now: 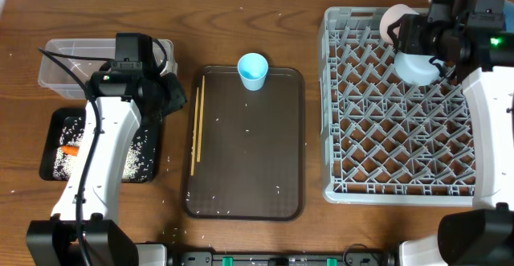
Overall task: Sort waste into correct bins and load items into the dishwasher rack
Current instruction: 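Lower the pink cup into the rack's back area and release it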
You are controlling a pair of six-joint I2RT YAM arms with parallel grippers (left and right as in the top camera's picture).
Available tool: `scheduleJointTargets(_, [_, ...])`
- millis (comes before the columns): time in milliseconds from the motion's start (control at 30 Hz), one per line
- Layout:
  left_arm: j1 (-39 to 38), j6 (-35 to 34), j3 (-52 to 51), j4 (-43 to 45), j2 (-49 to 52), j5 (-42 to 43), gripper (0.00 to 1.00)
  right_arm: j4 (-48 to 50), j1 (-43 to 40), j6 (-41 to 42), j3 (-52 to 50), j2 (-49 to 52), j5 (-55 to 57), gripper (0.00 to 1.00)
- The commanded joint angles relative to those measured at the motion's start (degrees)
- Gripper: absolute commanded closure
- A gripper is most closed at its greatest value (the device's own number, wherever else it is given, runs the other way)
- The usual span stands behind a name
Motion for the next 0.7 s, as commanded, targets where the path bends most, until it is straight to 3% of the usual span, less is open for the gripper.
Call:
scheduleJointTargets(0, [-0.09, 0.81, -0.42, -0.24, -0.81, -0.74, 0.83, -0.57, 1.16, -1.14, 0.96, 2.19, 3.39, 0.73])
scheduleJointTargets(667, [-0.09, 0.81, -0.57, -1.09, -0.81, -0.74, 0.83, -3.10, 4.31, -1.11, 0.94, 16.22, 7.02, 0.74])
